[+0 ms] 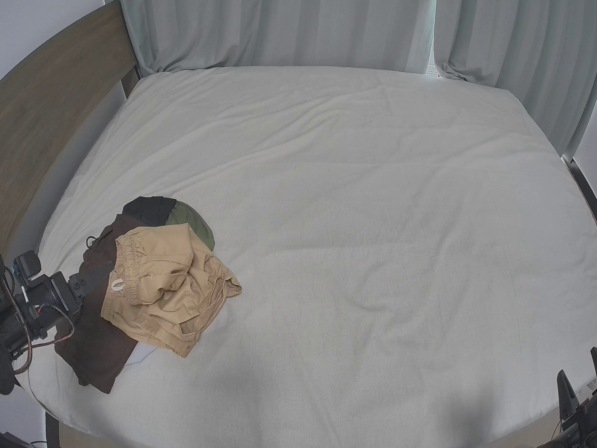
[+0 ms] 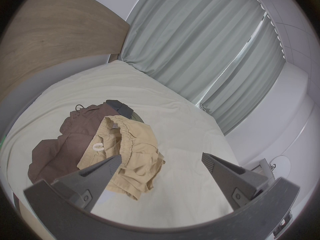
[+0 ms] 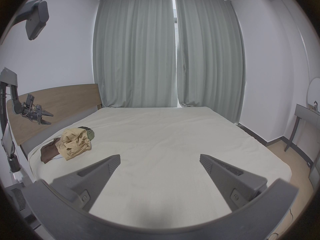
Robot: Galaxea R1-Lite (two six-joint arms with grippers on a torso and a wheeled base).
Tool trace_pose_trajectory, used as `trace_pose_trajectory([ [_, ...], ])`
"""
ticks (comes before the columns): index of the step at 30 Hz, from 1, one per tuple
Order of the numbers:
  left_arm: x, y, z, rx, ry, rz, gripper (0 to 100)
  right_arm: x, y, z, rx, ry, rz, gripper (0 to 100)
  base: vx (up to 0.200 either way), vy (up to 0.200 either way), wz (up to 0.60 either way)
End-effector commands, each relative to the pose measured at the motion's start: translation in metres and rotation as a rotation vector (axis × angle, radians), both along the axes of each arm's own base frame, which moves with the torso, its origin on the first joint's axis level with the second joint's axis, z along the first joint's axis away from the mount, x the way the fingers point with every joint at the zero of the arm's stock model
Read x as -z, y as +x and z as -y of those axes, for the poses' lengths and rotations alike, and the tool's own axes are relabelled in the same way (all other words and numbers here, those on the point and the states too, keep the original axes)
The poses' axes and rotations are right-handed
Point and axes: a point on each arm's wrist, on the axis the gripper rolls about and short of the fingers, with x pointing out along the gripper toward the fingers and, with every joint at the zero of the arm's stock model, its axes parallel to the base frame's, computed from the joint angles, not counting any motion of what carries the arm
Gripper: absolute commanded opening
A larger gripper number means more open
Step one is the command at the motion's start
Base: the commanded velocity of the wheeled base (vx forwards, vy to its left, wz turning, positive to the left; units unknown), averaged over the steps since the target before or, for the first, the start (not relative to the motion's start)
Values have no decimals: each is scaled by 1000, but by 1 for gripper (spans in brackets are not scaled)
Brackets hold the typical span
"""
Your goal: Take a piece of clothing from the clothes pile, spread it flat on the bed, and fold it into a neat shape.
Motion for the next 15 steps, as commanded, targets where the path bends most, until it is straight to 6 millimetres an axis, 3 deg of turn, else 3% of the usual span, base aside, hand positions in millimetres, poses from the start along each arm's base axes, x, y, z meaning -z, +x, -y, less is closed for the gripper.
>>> trace_pose_trajectory([
  [1,20,25,-8,-5,-18,-66,100,5,0,0,-1,0,-1,100,0,0,0],
  [15,47,64,-20,32,0,-121,100,5,0,0,-1,3,-2,100,0,0,0],
])
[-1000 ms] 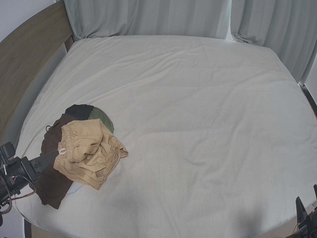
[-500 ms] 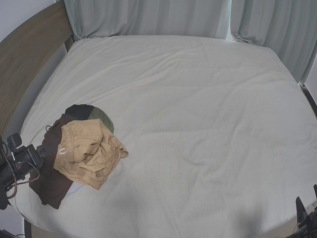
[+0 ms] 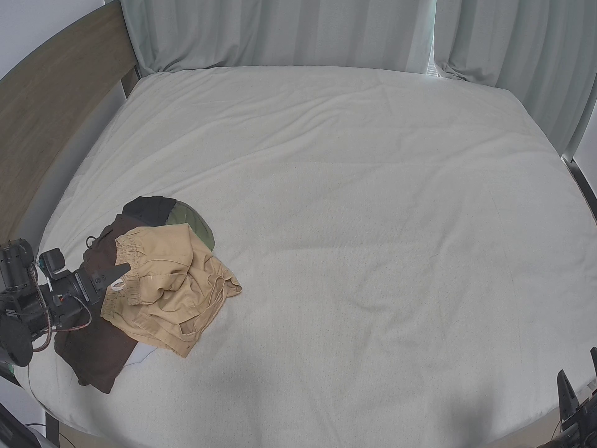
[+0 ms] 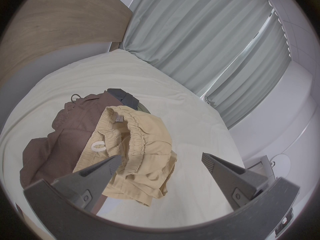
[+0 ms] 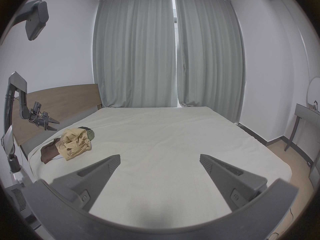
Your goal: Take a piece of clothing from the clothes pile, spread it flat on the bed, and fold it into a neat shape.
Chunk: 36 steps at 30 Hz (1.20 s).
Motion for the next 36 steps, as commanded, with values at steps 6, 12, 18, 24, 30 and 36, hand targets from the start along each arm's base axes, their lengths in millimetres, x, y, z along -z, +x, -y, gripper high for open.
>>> trace_pose_trajectory([
  [6,28,25,-8,9,-12,-47,100,5,0,0,0,1,0,100,0,0,0],
  [12,39,45,-9,22,-11,-33,100,5,0,0,-3,1,0,100,0,0,0],
  [18,45,55,-2,54,-21,-43,100,5,0,0,-2,2,-3,100,0,0,0],
  [24,45,63,10,98,-23,-33,100,5,0,0,-2,2,-2,100,0,0,0],
  [30,38,70,16,107,-50,3,100,5,0,0,-2,2,-3,100,0,0,0],
  [36,31,74,22,118,-80,58,100,5,0,0,-3,2,-2,100,0,0,0],
])
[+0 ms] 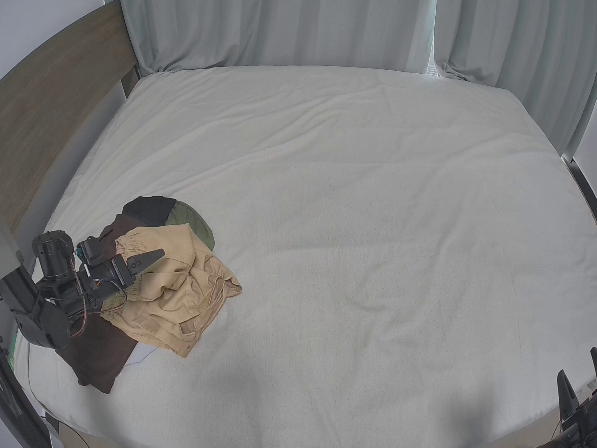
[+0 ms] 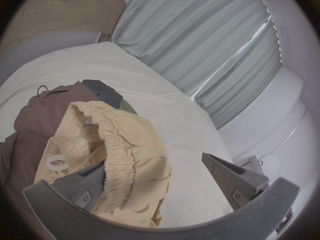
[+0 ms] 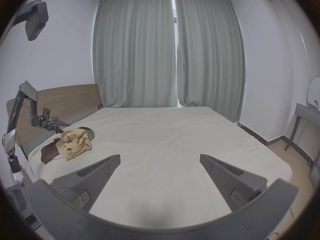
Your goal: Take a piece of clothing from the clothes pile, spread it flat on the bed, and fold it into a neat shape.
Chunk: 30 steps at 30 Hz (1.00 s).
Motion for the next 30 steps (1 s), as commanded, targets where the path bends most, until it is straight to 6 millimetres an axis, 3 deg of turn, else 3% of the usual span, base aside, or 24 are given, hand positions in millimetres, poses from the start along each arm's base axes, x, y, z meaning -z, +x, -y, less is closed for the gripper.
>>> trace_pose_trajectory([
  [1,-2,2,6,16,-12,15,100,5,0,0,-1,0,-1,100,0,0,0],
  [21,23,10,12,34,-19,9,100,5,0,0,-1,0,-1,100,0,0,0],
  [22,23,10,13,36,-18,10,0,5,0,0,-1,0,-1,100,0,0,0],
  [30,23,6,13,39,-17,5,0,5,0,0,-1,0,-1,100,0,0,0],
])
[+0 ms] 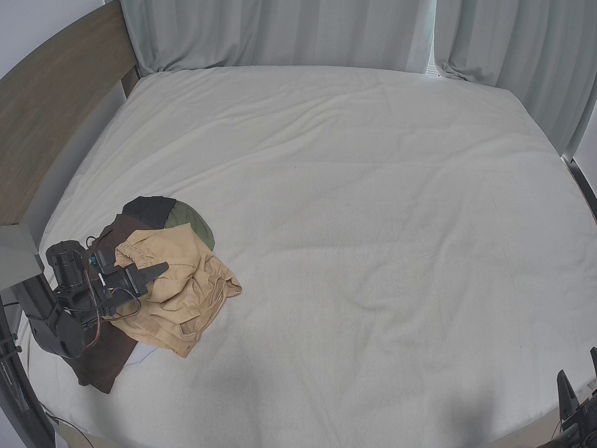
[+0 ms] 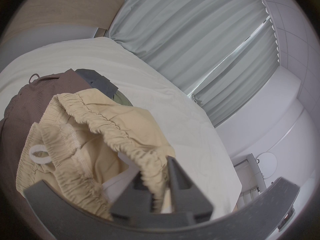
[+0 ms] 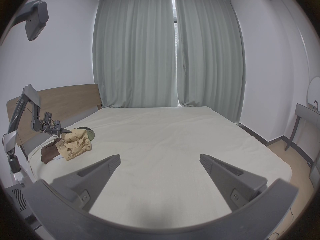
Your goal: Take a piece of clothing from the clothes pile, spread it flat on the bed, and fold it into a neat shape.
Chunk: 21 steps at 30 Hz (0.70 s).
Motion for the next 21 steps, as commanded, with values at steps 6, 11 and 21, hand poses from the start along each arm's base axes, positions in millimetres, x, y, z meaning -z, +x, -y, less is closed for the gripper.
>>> trace_pose_trajectory([
  [6,-15,-17,2,-1,-13,41,0,5,0,0,-1,0,-1,100,0,0,0],
  [11,-37,-33,7,-1,-78,62,0,5,0,0,-1,-2,-1,100,0,0,0],
  [21,-58,-54,20,40,-97,110,0,5,0,0,-1,1,-2,100,0,0,0],
])
